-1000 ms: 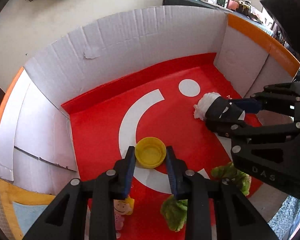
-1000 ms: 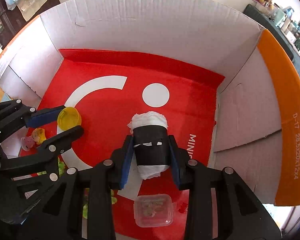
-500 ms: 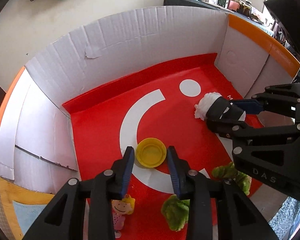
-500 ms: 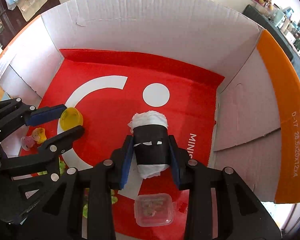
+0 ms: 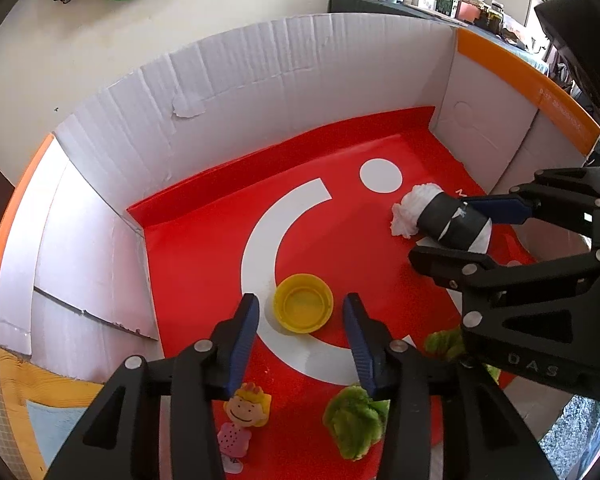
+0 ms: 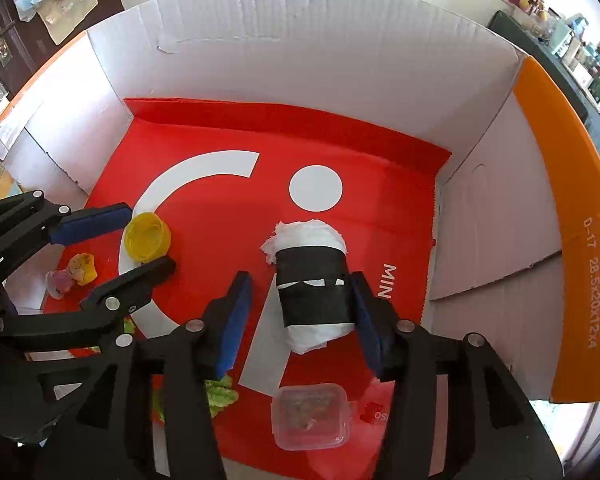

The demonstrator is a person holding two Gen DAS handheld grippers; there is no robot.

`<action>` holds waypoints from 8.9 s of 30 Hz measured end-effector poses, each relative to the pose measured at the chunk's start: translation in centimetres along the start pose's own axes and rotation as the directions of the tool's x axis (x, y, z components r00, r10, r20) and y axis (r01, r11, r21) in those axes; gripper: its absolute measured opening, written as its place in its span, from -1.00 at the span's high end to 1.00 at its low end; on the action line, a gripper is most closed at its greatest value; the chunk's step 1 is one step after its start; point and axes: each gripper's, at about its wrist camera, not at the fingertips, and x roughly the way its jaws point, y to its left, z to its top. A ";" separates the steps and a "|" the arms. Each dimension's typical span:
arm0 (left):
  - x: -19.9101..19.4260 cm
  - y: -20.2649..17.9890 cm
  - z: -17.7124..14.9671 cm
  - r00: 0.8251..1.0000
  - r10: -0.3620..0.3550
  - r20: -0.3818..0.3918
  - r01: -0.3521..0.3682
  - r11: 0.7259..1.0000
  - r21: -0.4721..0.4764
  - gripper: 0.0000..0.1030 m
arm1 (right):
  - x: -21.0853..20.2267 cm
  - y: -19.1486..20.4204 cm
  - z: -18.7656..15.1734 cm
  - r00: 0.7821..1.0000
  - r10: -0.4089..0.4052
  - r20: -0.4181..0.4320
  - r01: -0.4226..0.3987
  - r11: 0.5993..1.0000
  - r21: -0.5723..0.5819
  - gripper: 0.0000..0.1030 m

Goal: Organize objects
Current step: 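Open both grippers to release the lid and cylinder on the red floor, then withdraw both grippers from the box back over the towel, then move both grippers toward the small figurines left on the towel, then grasp the yellow-haired figurine with the left gripper while the right gripper grasps the dark-haired figurine, then carry both figurines over the orange box with both grippers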

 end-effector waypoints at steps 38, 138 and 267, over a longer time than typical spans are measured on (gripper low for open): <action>-7.5 0.8 -1.8 0.985 0.009 0.174 -0.001 0.999 -0.048 -0.29 | -3.9 2.2 0.2 0.988 -0.057 0.146 0.060 0.998 -0.021 0.00; -12.8 -2.5 -20.9 0.946 0.039 0.323 0.034 0.975 -0.218 -0.94 | -10.0 6.3 -20.1 0.899 -0.120 0.422 0.038 0.979 0.198 -0.73; -10.2 0.7 -2.0 0.954 -0.089 0.285 0.093 0.996 -0.002 0.36 | -8.4 5.1 0.6 0.926 -0.025 0.377 0.064 0.994 -0.090 0.51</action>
